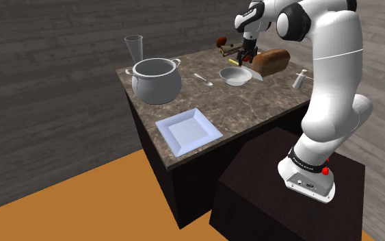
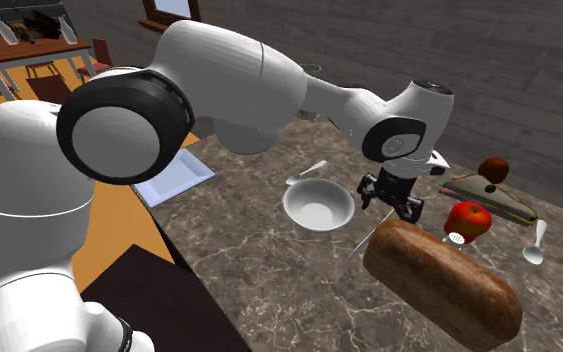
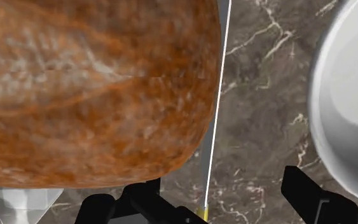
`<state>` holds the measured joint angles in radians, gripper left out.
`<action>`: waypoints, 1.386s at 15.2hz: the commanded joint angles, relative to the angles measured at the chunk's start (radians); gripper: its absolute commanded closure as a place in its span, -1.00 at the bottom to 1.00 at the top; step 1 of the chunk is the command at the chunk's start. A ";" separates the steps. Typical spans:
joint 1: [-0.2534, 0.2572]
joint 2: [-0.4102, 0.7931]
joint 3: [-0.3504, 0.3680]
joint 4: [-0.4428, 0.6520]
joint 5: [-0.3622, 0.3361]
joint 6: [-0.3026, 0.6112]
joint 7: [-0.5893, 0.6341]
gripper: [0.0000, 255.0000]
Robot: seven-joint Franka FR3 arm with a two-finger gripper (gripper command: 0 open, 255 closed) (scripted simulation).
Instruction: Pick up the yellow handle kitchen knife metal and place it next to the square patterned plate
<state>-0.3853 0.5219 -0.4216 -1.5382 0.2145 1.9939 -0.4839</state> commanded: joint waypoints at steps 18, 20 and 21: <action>-0.015 0.061 0.012 -0.010 0.025 0.065 -0.013 1.00; -0.015 0.061 0.012 -0.010 0.025 0.065 -0.013 1.00; -0.015 0.061 0.012 -0.010 0.025 0.065 -0.013 1.00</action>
<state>-0.4004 0.5827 -0.4092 -1.5482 0.2391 2.0594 -0.4969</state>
